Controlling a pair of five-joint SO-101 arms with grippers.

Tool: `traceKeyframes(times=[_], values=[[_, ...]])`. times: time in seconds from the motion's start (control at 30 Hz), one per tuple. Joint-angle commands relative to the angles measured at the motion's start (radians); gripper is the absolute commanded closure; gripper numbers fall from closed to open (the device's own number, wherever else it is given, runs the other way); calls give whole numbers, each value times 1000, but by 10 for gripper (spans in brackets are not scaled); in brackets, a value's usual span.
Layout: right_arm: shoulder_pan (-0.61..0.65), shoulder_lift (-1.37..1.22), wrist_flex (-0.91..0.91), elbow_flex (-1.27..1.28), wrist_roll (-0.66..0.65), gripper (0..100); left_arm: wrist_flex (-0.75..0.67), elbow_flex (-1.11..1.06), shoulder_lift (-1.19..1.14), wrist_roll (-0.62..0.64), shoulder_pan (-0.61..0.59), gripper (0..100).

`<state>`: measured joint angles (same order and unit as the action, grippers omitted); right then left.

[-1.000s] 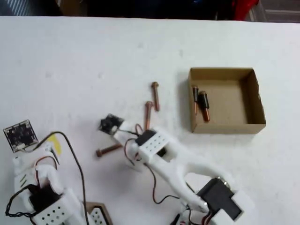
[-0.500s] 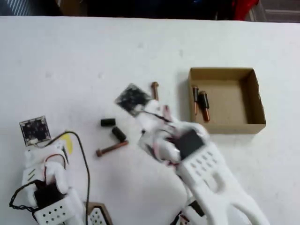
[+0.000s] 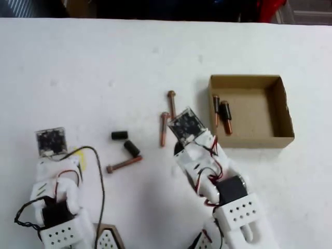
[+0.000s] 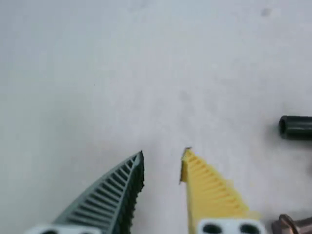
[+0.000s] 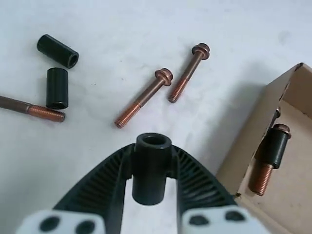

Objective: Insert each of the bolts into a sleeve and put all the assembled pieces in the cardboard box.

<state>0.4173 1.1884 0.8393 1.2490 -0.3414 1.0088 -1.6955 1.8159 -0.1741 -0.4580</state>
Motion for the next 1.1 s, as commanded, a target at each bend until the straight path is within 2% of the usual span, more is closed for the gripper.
traceKeyframes(times=[0.0,0.33,0.53,0.7,0.83,0.93,1.07], values=[[-45,38,-102,40,9,982,-44,3,12,-75,45,974],[-96,38,-209,141,11,982,-35,15,12,-80,50,963],[-119,38,-226,153,11,982,94,112,12,-80,51,950],[-160,39,-229,158,11,982,91,132,12,-77,54,947],[-162,39,-229,158,11,981,97,144,7,-86,163,946],[-162,39,-228,158,11,981,117,147,7,-141,255,946],[-162,39,-225,158,11,981,117,180,5,-152,272,946]])
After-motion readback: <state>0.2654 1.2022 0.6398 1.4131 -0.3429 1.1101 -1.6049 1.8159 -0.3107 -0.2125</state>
